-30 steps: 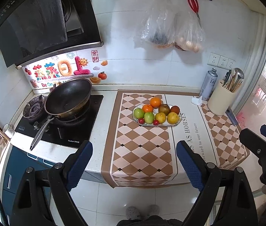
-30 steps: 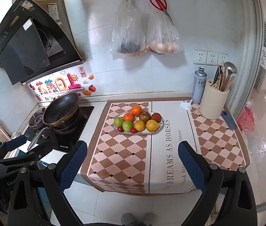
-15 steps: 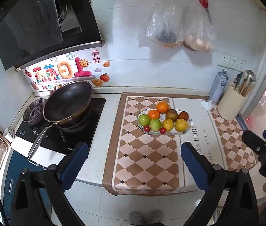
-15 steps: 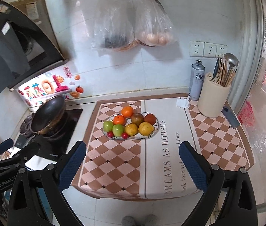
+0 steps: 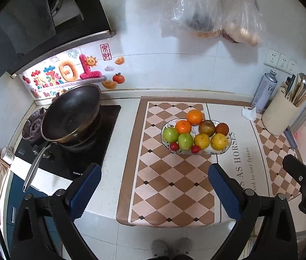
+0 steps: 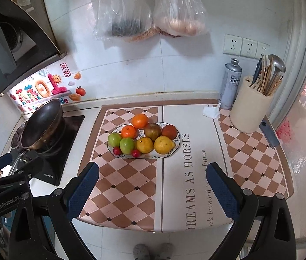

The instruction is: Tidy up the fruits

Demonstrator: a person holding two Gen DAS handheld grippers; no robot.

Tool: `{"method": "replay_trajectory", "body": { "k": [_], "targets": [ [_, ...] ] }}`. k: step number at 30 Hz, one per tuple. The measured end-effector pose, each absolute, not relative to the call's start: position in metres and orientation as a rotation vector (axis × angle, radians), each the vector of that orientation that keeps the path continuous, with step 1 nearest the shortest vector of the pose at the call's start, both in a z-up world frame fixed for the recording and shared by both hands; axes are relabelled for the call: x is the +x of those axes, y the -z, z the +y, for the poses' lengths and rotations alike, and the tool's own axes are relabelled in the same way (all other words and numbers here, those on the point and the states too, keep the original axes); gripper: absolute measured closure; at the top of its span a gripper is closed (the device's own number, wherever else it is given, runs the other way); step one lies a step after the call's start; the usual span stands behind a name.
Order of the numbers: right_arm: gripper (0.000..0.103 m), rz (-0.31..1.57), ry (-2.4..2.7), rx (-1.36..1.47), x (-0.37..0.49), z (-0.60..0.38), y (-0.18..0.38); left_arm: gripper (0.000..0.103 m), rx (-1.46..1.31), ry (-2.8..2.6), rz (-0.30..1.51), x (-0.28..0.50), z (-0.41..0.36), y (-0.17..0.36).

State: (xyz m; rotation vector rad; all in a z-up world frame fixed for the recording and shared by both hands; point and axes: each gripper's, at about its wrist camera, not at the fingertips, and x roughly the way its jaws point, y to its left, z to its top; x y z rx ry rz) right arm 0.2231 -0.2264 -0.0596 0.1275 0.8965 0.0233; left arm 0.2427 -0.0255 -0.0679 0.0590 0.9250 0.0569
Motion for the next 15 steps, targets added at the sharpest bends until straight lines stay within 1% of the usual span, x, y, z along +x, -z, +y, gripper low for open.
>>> {"method": "replay_trajectory", "body": {
  "k": [15],
  "targets": [
    [0.002,0.921,-0.020,0.123,0.2275,-0.2266,0.0675,0.002,0.050,-0.049,0.947,0.2486,-0.0289,0.0765]
  ]
}}
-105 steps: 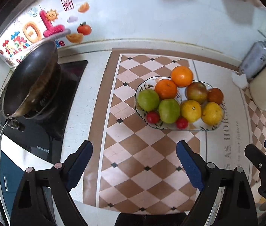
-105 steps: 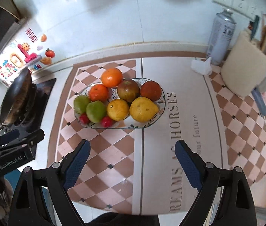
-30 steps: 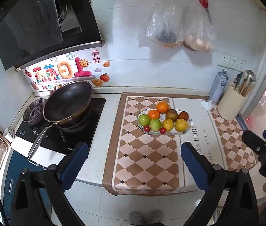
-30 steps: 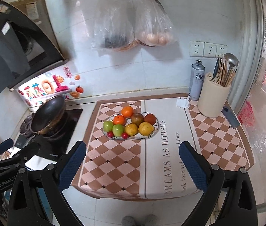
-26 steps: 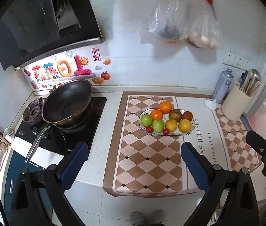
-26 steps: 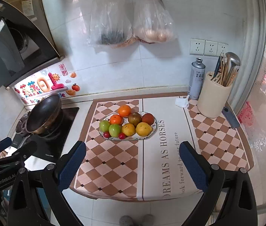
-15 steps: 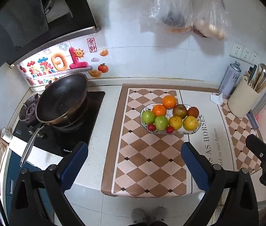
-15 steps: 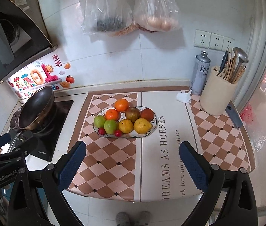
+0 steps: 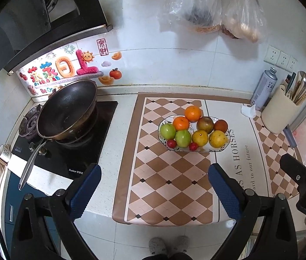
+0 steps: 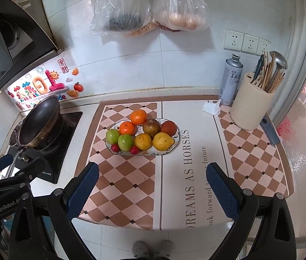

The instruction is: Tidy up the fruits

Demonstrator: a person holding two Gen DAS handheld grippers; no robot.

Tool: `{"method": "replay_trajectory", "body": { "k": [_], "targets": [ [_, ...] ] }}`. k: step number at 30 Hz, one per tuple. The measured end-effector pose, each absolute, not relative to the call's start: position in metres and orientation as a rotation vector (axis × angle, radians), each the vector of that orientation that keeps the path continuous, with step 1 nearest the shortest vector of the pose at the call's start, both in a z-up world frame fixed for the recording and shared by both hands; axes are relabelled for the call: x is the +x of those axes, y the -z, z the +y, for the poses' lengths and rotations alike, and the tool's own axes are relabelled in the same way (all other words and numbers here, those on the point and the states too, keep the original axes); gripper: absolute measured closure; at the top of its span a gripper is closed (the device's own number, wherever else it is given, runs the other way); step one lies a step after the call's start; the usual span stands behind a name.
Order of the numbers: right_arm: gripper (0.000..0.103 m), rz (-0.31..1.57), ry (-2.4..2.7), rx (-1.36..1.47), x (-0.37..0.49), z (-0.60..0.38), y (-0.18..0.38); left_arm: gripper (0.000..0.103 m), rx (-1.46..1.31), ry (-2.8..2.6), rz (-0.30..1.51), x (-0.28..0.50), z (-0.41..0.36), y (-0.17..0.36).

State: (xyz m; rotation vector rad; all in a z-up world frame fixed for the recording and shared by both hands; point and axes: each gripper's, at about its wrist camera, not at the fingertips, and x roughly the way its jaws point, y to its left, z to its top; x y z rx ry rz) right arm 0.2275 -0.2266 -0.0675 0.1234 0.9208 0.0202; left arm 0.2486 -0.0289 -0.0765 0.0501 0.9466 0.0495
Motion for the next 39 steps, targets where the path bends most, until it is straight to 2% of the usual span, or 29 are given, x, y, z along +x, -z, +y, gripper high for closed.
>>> {"method": "replay_trajectory", "body": {
  "k": [39],
  "targets": [
    [0.002,0.937,-0.035,0.120,0.229,-0.230,0.067,0.002,0.039,-0.054,0.936,0.247,-0.030,0.067]
  ]
}}
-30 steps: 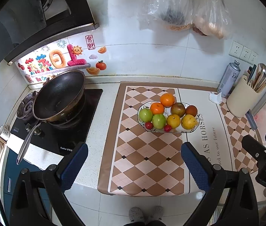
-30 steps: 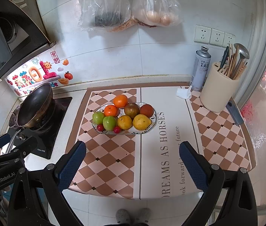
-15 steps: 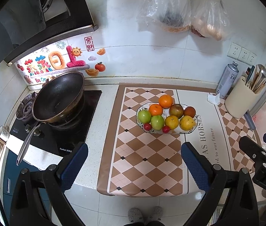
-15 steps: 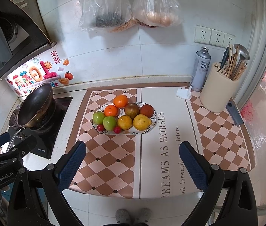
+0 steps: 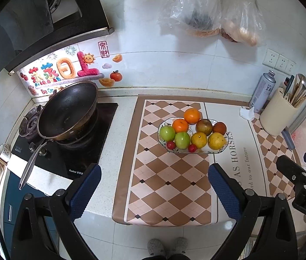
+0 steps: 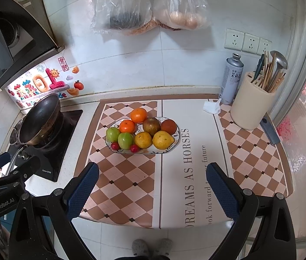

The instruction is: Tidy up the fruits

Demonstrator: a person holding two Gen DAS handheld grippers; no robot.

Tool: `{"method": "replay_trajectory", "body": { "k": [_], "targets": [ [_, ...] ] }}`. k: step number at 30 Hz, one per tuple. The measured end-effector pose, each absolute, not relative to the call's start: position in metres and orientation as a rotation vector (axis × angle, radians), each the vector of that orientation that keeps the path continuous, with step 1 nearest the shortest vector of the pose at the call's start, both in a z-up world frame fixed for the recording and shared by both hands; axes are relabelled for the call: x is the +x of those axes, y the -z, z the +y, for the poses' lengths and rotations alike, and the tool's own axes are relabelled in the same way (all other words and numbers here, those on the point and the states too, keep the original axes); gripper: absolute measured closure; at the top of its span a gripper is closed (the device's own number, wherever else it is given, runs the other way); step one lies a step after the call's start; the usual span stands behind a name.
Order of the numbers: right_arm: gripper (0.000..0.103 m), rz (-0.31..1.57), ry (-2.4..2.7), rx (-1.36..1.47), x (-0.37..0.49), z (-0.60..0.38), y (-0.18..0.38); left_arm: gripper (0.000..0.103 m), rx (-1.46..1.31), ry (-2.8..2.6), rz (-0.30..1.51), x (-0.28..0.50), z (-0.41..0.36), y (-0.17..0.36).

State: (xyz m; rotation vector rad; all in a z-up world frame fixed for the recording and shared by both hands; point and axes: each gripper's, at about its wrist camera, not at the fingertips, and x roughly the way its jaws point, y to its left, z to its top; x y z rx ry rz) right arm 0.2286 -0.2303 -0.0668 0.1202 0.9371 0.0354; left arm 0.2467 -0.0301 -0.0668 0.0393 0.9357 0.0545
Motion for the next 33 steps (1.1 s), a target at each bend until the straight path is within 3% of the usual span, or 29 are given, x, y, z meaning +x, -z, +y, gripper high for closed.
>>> {"method": "replay_trajectory", "body": {
  "k": [33],
  "targets": [
    [0.002,0.937,-0.041,0.110,0.2368,-0.2304,0.0651,0.000,0.037,-0.057,0.925,0.2502,-0.0271,0.0674]
  ]
}}
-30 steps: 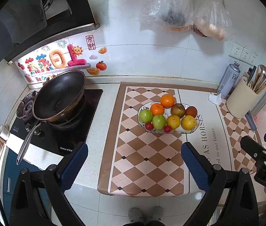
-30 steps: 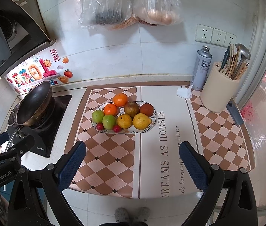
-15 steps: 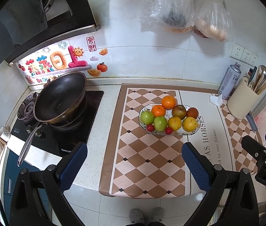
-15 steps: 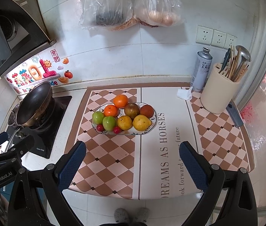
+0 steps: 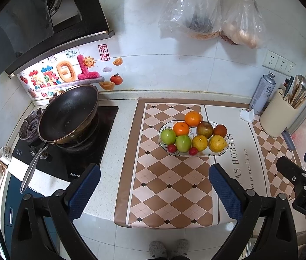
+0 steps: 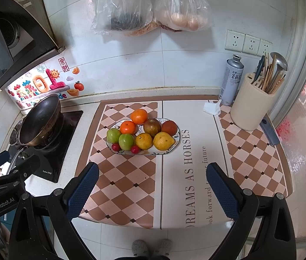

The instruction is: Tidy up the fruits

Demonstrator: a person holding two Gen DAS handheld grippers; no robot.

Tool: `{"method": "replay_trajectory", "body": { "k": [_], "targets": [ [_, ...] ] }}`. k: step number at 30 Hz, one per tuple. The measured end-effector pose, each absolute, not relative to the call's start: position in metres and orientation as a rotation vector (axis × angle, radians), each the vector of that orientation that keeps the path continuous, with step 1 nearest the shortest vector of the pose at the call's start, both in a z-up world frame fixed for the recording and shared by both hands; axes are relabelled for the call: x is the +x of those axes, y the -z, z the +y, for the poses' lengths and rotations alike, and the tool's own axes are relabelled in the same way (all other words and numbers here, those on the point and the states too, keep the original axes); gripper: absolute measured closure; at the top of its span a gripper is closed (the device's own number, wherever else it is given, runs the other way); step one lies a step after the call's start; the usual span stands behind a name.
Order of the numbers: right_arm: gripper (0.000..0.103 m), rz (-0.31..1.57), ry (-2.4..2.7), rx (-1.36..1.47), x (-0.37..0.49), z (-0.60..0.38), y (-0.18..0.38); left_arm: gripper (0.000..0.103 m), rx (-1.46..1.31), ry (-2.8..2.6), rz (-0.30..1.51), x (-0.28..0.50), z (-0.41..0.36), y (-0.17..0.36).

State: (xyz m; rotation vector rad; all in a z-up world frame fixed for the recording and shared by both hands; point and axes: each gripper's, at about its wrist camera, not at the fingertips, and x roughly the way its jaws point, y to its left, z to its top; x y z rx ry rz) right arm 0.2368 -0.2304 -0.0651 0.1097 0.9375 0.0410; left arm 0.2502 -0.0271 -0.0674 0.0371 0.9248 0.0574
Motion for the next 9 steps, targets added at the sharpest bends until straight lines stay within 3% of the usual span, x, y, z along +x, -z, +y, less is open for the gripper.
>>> {"method": "replay_trajectory", "body": {
  "k": [9],
  "targets": [
    [0.002,0.938,-0.042,0.109,0.2367,-0.2305,0.0642,0.000,0.051,-0.036,0.903,0.2485,-0.0279,0.0620]
  ]
}}
